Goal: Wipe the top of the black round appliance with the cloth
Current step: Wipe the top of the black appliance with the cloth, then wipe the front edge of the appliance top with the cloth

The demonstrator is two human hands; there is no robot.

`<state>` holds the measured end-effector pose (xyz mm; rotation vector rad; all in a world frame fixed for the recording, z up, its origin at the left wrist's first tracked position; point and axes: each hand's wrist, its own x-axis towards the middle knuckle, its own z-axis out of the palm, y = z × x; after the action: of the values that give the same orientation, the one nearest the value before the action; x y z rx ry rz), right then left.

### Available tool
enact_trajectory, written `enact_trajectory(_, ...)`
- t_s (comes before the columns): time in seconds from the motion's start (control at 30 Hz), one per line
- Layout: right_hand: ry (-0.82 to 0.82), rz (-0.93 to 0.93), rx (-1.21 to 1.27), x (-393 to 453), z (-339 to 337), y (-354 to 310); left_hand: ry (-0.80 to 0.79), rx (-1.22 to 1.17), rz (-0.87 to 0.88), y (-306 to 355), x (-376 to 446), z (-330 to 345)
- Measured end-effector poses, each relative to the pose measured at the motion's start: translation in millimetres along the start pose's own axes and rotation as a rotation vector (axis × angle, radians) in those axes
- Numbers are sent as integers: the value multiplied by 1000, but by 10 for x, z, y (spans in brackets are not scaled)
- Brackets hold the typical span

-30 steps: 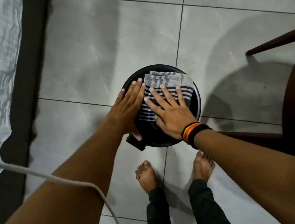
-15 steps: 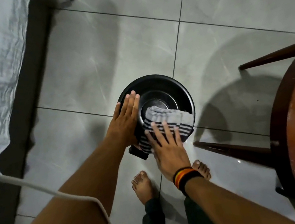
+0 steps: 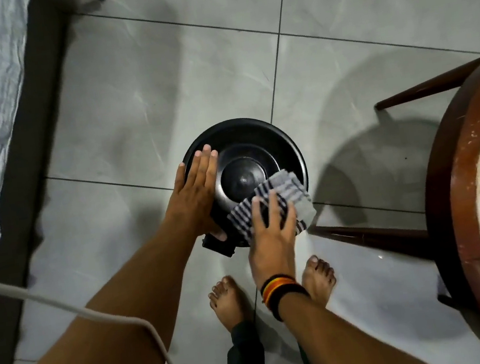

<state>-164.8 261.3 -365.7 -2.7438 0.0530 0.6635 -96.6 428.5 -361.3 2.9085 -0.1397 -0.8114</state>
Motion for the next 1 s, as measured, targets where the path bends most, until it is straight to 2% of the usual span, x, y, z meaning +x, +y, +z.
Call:
enact_trajectory(0.1, -36, -214, -58, -7, 16, -215, 54, 17, 0, -19, 8, 66)
enact_trajectory(0.17, -57, -452, -91, 135, -86, -201, 41, 36, 2, -12, 8, 57)
enact_trajectory(0.2, -55, -513, -80, 209, -133, -162, 17, 48, 0, 0, 8, 34)
enact_trajectory(0.23, -24, -492, -38, 251, -205, -109, -5, 47, 5, 20, 11, -8)
enact_trajectory(0.27, 33, -377, 42, 251, -276, -50, -32, 28, 4, 43, -13, -61)
enact_trajectory(0.3, 100, -195, 170, 220, -332, 6, -24, -15, -6, 69, -47, -125)
enact_trajectory(0.37, 148, 203, 477, 115, -319, 109, 145, -183, -66, 153, -139, -178)
enact_trajectory(0.43, 105, 462, 718, 49, -295, 103, 325, -400, -239, 291, -274, -205)
enact_trajectory(0.5, 94, 594, 799, 62, -308, 44, 322, -576, -448, 458, -383, -224)
enact_trajectory(0.6, 102, 651, 775, 204, -340, -65, 224, -724, -610, 634, -393, -83)
enact_trajectory(0.7, 64, 665, 784, 318, -433, -101, 216, -859, -707, 725, -324, 23)
enact_trajectory(0.77, 58, 598, 828, 324, -541, -63, 261, -965, -729, 799, -336, -37)
enact_trajectory(0.87, 146, 474, 844, 242, -841, 32, 398, -992, -593, 930, -393, -319)
enact_trajectory(1.0, 332, 303, 879, 62, -1736, 310, 524, -1108, -366, 1468, -491, -1001)
